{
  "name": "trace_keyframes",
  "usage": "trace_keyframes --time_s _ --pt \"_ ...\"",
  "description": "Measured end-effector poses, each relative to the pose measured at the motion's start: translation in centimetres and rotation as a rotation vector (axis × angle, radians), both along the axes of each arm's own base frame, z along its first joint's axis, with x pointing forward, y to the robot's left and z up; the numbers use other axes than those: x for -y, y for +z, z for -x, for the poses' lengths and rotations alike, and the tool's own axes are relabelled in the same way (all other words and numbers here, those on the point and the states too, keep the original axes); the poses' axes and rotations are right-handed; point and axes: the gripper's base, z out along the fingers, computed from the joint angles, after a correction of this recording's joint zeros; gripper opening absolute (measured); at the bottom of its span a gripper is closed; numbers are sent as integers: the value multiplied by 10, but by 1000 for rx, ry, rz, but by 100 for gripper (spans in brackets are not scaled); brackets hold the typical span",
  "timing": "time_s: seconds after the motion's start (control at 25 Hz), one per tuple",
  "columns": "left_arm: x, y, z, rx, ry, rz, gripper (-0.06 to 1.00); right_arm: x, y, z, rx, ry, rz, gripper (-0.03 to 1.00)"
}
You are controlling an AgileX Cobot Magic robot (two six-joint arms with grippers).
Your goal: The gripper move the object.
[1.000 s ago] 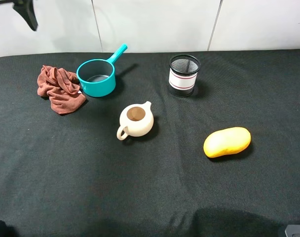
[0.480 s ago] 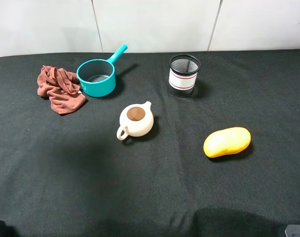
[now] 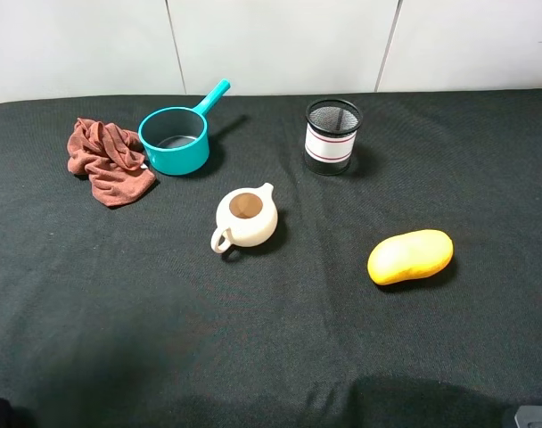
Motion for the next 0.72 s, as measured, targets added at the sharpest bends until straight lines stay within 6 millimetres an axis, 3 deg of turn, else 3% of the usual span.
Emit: trace_keyframes --time_s 0.24,0.52,0.72 --pt "2 -17 45 110 14 6 76 0 0 0 0 0 0 69" --pt "6 -50 77 187 8 34 76 0 0 0 0 0 0 69" --pt "8 -54 96 302 1 43 76 0 0 0 0 0 0 69"
